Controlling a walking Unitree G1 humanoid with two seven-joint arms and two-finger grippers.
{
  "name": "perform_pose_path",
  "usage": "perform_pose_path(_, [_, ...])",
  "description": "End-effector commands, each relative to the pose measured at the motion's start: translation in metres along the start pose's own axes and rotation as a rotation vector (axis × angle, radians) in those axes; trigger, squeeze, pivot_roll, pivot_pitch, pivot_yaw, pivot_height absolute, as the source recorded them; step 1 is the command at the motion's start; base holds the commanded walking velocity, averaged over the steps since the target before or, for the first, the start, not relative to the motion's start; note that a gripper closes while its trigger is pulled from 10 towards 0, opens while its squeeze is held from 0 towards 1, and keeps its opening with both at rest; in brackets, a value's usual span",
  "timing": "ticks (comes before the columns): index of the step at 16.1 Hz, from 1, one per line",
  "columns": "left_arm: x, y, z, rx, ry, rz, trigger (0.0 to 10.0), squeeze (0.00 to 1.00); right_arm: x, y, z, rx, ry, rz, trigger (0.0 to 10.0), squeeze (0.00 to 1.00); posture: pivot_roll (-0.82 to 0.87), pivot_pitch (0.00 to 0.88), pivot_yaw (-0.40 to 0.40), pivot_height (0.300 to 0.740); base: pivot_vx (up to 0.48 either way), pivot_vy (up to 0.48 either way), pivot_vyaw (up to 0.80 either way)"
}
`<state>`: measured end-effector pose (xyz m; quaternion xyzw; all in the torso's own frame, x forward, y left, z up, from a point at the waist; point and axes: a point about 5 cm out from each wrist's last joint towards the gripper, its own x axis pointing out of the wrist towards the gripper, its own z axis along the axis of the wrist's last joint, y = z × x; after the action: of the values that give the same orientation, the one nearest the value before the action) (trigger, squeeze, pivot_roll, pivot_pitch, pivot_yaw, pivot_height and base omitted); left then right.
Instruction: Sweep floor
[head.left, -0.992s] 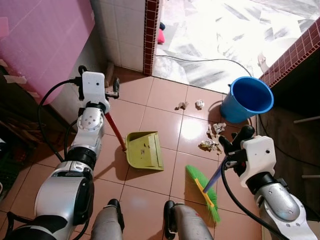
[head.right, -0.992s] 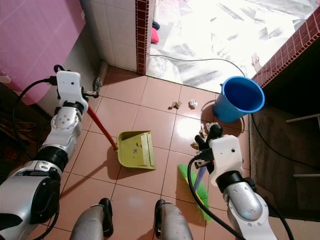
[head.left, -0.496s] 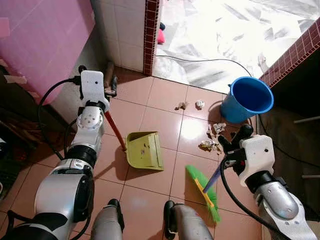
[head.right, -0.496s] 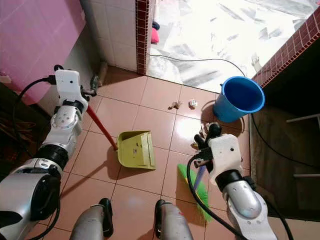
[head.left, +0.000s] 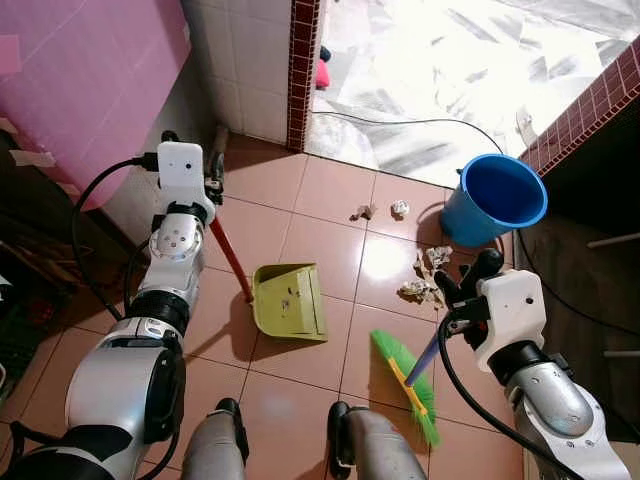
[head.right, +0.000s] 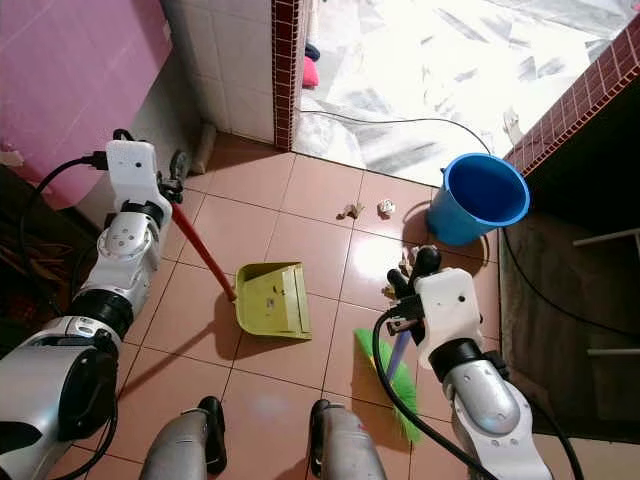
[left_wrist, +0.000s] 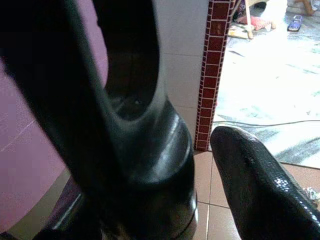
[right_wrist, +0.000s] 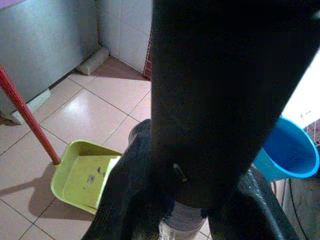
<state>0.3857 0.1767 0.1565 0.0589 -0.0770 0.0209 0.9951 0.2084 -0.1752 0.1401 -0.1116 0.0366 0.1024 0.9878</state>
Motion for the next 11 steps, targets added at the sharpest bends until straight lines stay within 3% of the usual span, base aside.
perform_pose_path(1, [0.002,0.000,0.002,0.012,-0.002,-0.011,0.0,0.00,-0.003,-0.007,-0.011,-0.031,0.062,-0.034,10.0,0.00,-0.26,0.254,-0.086,0.740,0.000,0.000,0.00])
perform_pose_path(11, [0.005,0.001,0.004,0.026,0.012,-0.028,0.0,0.00,0.012,-0.007,-0.011,-0.036,0.030,-0.040,10.0,0.00,-0.26,0.214,-0.076,0.740,0.000,0.000,0.00])
